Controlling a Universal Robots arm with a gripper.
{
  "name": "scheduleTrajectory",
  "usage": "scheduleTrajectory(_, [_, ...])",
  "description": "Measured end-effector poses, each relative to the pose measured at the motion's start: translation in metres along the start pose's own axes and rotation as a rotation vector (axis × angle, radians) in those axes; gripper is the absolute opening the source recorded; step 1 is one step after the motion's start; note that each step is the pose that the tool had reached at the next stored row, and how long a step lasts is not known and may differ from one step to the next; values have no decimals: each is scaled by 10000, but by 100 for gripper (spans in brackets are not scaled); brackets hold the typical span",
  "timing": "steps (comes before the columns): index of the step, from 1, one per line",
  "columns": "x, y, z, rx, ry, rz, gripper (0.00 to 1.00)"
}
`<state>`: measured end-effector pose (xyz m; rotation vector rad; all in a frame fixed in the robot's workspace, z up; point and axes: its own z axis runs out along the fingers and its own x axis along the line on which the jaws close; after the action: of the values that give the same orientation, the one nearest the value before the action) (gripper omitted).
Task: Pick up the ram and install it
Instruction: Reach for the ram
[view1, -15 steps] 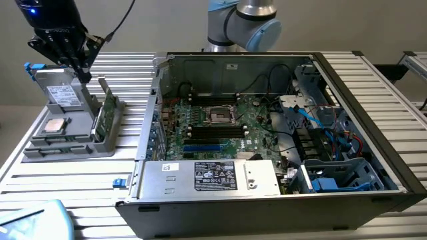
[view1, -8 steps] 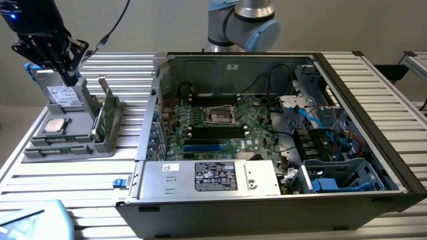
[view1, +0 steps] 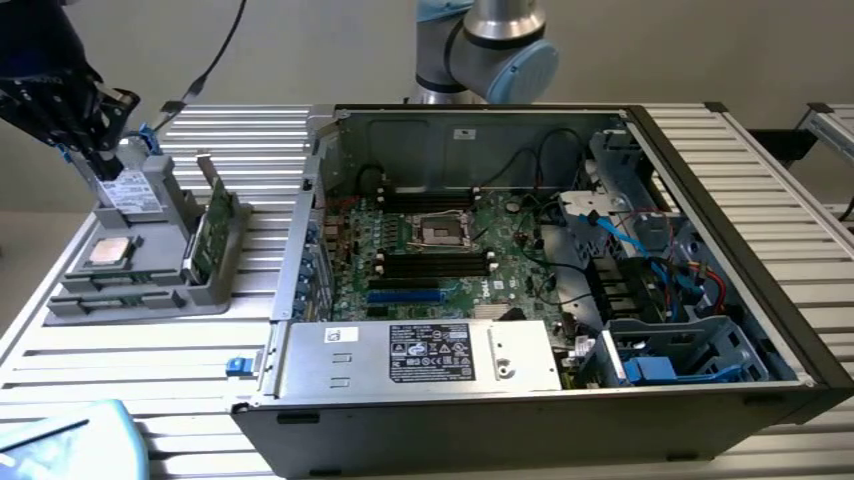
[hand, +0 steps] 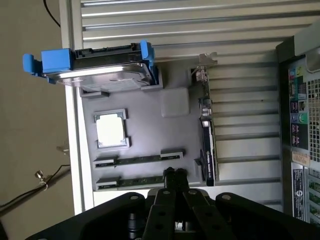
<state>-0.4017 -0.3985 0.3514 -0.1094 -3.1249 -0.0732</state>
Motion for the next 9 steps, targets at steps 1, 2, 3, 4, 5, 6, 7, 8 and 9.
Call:
scheduleTrajectory(1, [37,-23,1,-1,-1,-1,11])
scheduleTrajectory(2, [74,-48,2,-1,0,-1,11])
scheduleTrajectory(3, [104,-74,1,-1,1,-3,11])
scheduleTrajectory(4, [131,-102,1,-3,0,-1,11])
scheduleTrajectory(5, [148,-131,0,-3,0,-1,11])
scheduleTrajectory(6, [158,-164,-1,-6,0,0,11])
scheduleTrajectory(7, [163,-197,-3,-8,1,0,11])
scheduleTrajectory(8, [165,-230,-4,-11,0,-1,11])
scheduleTrajectory(9, [167,-258,-5,-13,0,-1,11])
